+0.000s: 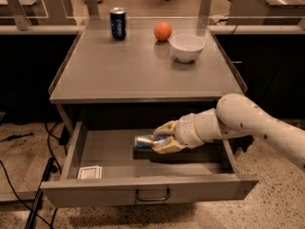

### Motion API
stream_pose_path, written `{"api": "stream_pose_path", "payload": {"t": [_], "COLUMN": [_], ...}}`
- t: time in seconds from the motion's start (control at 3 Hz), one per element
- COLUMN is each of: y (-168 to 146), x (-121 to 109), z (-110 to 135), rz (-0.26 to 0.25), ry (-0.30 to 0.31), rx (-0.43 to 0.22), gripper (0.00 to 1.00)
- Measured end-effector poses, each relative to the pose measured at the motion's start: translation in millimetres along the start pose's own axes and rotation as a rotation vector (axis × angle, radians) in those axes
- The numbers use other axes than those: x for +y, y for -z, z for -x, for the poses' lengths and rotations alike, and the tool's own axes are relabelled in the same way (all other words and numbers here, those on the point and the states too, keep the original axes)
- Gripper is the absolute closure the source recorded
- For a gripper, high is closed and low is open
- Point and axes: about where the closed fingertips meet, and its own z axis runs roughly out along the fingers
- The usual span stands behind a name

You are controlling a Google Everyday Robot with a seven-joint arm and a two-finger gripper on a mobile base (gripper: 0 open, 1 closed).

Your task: Place redbull can into top drawer

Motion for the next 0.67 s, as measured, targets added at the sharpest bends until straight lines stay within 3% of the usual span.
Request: {"api": "stream_pose_path", "payload": {"t": [0.33, 0.67], "y": [-18.2, -49.3], "x": [-5.0, -10.6], "z": [-12.8, -43.6], "rz": [0.016, 0.025], "ry": [-0.003, -0.011], "rx": [-0.001, 0.022], "gripper": [1.0, 1.0]}}
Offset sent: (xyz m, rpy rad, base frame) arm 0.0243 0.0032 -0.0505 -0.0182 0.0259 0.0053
